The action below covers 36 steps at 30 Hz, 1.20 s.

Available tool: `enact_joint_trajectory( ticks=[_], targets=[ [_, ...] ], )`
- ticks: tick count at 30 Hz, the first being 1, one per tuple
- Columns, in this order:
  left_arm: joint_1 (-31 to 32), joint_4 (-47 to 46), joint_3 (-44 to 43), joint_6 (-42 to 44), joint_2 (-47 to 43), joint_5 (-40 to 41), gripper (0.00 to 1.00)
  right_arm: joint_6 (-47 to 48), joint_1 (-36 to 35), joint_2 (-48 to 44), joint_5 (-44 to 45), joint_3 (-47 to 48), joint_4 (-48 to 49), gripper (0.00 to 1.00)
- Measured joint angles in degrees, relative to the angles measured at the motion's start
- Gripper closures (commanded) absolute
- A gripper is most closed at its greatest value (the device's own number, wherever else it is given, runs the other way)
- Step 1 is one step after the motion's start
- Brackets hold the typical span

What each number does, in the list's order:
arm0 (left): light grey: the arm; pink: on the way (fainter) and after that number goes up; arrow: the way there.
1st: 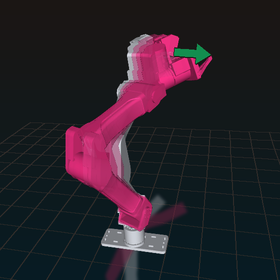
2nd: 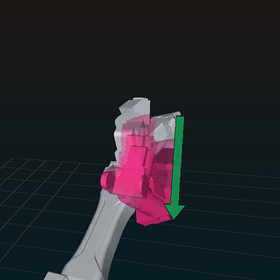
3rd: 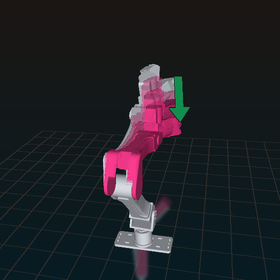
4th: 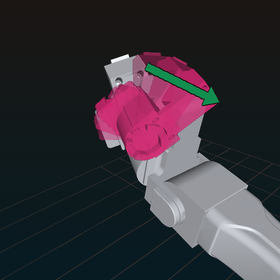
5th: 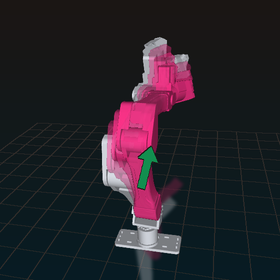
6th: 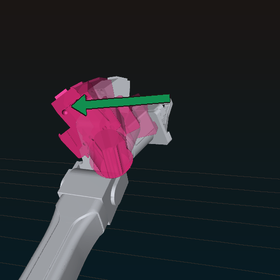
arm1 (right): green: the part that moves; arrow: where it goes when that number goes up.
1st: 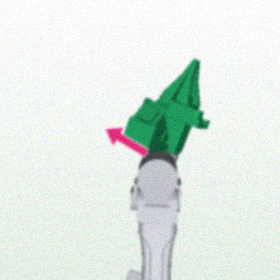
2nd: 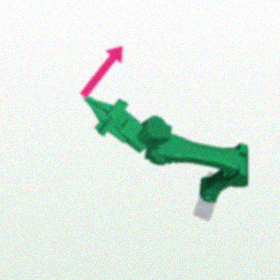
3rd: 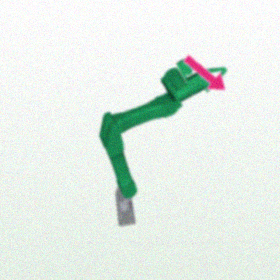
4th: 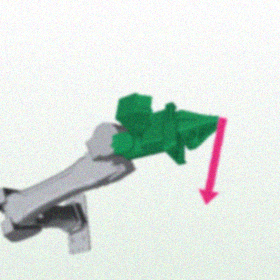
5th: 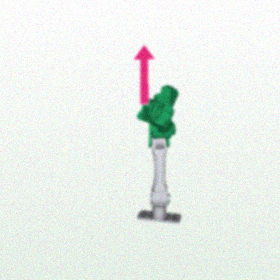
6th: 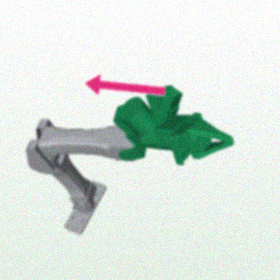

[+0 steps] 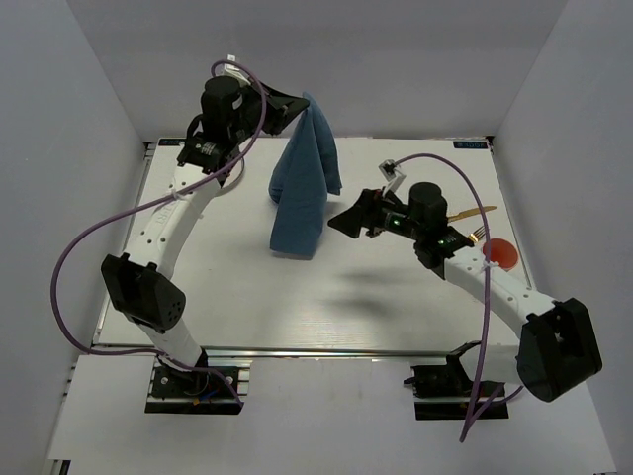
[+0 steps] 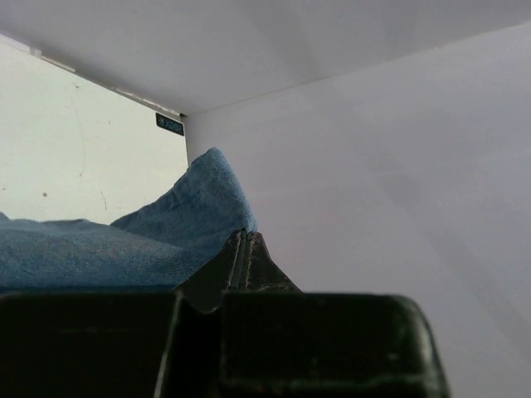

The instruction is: Set the dinner table for one person

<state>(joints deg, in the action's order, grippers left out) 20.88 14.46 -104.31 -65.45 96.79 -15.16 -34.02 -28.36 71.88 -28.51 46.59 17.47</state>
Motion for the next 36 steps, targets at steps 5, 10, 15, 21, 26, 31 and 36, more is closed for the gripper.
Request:
enact_joint_trajectory(
  ticks=[5,10,15,21,26,31,36],
  targets=[
    [4.2,2.01,1.07,-1.46,-0.04,8.68,1.0,4.42,-7.8,4.83,12.76,9.31,-5.64,0.16],
    [7.61,4.57,1.49,-2.75,-0.04,16.81,1.0,10.88,-14.1,12.96,25.83,18.29,-10.12,0.16],
    [9.46,5.84,1.51,-2.97,-0.04,21.53,1.0,14.03,-17.27,18.29,35.04,19.23,-11.5,0.18],
    [10.47,5.9,2.84,-2.99,-0.94,23.78,1.0,14.99,-19.26,24.63,47.1,21.84,-11.06,0.22],
    [10.82,6.14,4.55,-2.99,-2.93,24.74,1.0,14.86,-19.93,26.36,51.6,22.67,-8.22,0.18],
    [10.84,6.1,4.55,-2.78,-4.09,24.79,1.0,14.32,-21.07,27.34,52.83,23.12,-3.76,0.15],
    [10.86,6.16,4.55,-2.4,-4.2,23.63,1.0,13.88,-22.18,30.6,53.53,25.24,-0.13,0.62]
  ],
)
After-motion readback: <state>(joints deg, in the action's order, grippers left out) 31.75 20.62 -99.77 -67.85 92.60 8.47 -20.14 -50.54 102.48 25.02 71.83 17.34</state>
